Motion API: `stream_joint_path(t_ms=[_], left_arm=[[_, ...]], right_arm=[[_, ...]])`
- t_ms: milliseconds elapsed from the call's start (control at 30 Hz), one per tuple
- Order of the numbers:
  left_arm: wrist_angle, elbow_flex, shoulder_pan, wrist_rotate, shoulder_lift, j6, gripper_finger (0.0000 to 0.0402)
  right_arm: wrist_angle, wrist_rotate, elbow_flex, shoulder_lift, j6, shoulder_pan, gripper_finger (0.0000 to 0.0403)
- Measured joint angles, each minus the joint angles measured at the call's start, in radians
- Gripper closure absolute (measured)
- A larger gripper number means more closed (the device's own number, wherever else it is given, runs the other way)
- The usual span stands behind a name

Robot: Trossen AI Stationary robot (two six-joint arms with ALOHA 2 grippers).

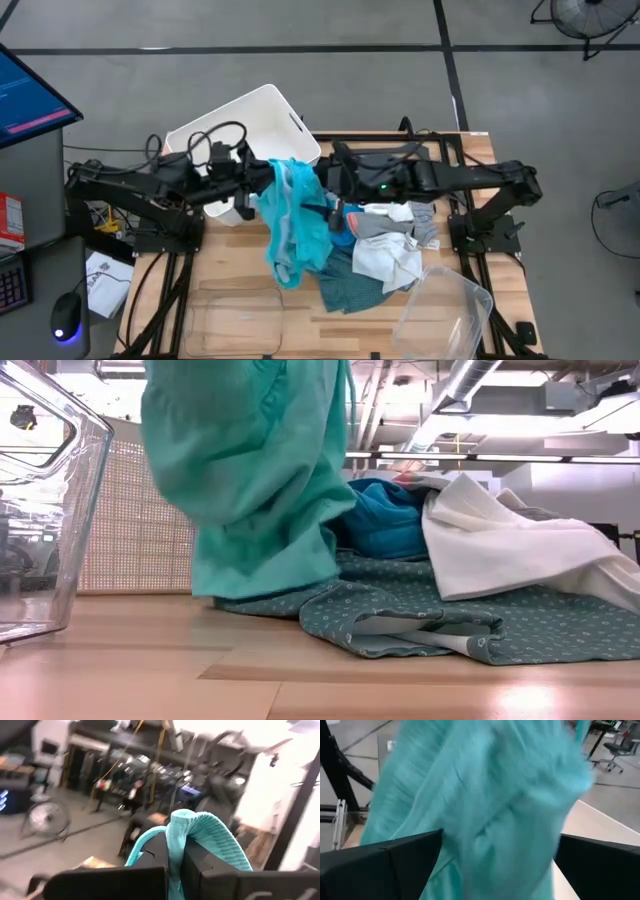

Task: Pick & Place Cloths
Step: Put the green shorts into the right transparent bin

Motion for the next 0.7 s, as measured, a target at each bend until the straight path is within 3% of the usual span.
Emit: stream_joint_path(t_ms=[200,500,600,700], left_arm=[[0.113,0.000,-0.005,0.125,0.000,0.052,0.0401],[0.268,0.000,-0.003,0.304,0.044,0.056,0.0401],[0.269,0.000,-0.003,0.308,0.056,0.052,0.0401],[0.294,0.000,-0.003,0.316,0.073,0.047,0.0401]], right_arm=[[0.075,-0.004,0.006,0.060,0.000,0.000,0.0042],[0.209,-0.131,0.006,0.107,0.016,0.000,0.0052],[0.212,-0.134,0.006,0.107,0.014,0.000,0.0103],[0.239,-0.146,0.006,0.107,0.016,-0.007,0.0205]])
